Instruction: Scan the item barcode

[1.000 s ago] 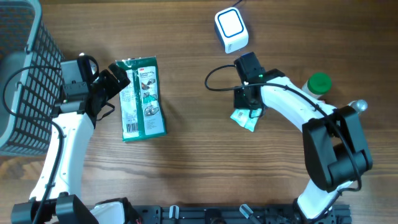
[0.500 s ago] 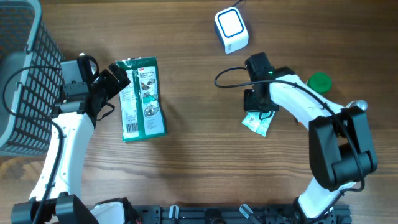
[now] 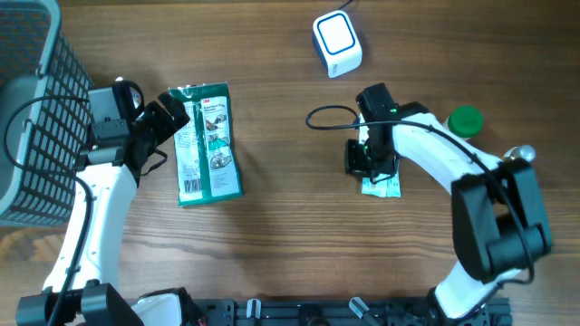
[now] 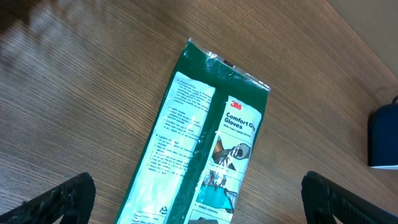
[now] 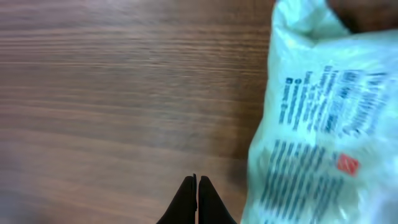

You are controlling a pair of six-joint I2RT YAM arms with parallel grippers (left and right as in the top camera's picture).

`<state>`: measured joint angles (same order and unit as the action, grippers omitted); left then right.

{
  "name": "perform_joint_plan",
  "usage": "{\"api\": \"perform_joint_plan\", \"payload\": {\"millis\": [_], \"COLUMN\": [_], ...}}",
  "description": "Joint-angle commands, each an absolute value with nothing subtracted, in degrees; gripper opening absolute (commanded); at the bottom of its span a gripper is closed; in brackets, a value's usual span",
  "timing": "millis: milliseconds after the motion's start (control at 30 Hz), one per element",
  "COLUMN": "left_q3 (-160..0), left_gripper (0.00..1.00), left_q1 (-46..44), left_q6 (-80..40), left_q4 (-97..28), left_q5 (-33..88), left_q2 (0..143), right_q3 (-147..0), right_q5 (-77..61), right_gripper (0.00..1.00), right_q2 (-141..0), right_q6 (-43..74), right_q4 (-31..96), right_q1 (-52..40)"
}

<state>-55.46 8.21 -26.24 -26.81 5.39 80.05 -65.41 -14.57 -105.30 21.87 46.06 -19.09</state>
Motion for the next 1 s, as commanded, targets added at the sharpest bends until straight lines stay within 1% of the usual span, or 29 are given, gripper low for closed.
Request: {"api": "perform_joint_plan", "payload": {"millis": [0, 33, 100, 200, 233, 433, 500, 733, 967], "left_q3": [-55.42, -55.42, -55.42, -55.42, -55.42, -55.42, -55.42, -55.42, -55.42], "left_gripper": [1.0, 1.0, 1.0, 1.0, 1.0, 1.0, 1.0, 1.0, 1.0], "left_q1": [8.49, 8.49, 8.49, 8.49, 8.49, 8.49, 8.49, 8.49, 8.49], "left_q6": [-25.96, -25.96, -25.96, -25.96, -25.96, -25.96, -25.96, -25.96, -25.96], "left_q4": [-26.65, -26.65, -26.65, -26.65, -26.65, -26.65, -26.65, -26.65, -26.65], "left_q5": [4.82, 4.82, 4.82, 4.82, 4.82, 4.82, 4.84, 4.82, 4.82], "left_q2": [80.49, 80.49, 80.49, 80.49, 80.49, 80.49, 80.49, 80.49, 80.49], "right_q3": [-67.13, -67.07, -67.07, -67.05, -67.05, -67.02, -67.0, -67.0, -67.0], "right_q5": [-20.08, -21.5, -22.24, -22.57, -22.57, -21.15, -16.27, -5.96, -4.03], "right_gripper": [0.11, 0.2, 0.19, 0.06, 0.04, 0.04, 0.04, 0.04, 0.04], "right_q2": [-101.62, -101.8, -101.8, -101.8, -101.8, -101.8, -101.8, -101.91, -101.91], "right_q6": [23.86, 24.88, 25.71, 27.97, 29.54, 32.21, 35.97, 42.54, 42.61], "right_q4": [44.05, 43.68, 43.38, 42.04, 41.52, 36.71, 36.71, 36.25, 36.29], "right_q1": [-19.31, -19.31, -19.31, -19.33, -19.59, -24.56, -26.55, -32.82, -34.13]}}
